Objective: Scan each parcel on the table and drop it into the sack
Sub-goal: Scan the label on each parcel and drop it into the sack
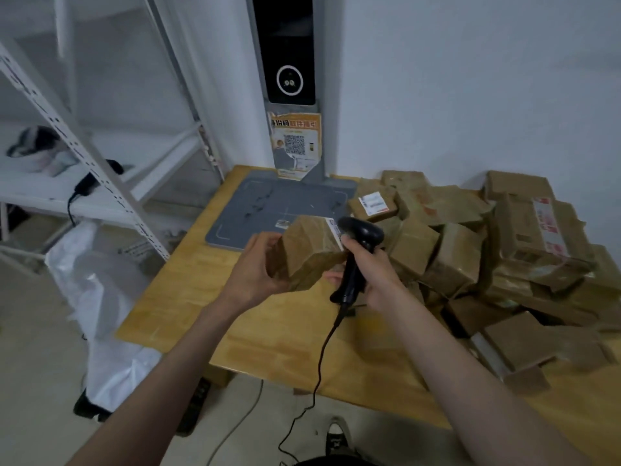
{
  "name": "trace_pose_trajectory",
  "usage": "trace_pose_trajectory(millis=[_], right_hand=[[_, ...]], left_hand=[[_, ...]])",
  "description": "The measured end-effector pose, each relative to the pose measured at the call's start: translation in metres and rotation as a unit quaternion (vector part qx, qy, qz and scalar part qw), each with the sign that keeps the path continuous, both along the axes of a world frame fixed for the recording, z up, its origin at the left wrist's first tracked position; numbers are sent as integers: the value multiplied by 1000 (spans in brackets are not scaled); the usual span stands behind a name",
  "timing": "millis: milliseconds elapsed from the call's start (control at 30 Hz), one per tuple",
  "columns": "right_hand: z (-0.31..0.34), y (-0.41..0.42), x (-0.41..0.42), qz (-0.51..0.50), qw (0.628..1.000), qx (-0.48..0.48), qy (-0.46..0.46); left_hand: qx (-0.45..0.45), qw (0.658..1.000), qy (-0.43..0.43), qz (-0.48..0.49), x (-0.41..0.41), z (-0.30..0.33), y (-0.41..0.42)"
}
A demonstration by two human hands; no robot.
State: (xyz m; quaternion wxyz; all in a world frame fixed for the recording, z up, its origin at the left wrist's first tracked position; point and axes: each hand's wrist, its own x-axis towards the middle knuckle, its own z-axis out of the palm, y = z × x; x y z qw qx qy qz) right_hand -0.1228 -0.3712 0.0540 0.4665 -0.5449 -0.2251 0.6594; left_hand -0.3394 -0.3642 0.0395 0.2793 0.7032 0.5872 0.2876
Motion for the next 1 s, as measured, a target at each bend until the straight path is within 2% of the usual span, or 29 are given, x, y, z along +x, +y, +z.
trace_pose_trajectory(millis=[167,267,467,633,733,1000], right_hand=[[-6,26,18,16,997,20,73],[-14,37,27,31,996,40,78],[-27,48,35,28,995,60,73],[-35,47,41,35,996,83,14],[-38,43,36,33,993,112,-26],[-45,34,27,30,989,120,-81]], left_hand=[[64,996,57,22,20,-4,26],[47,995,70,45,30,-7,40],[-59,998,-9,23,42,0,57],[-148,984,-100,21,56,12,61],[-156,978,-129,56,65,14,65],[-117,989,-32,80,73,12,78]])
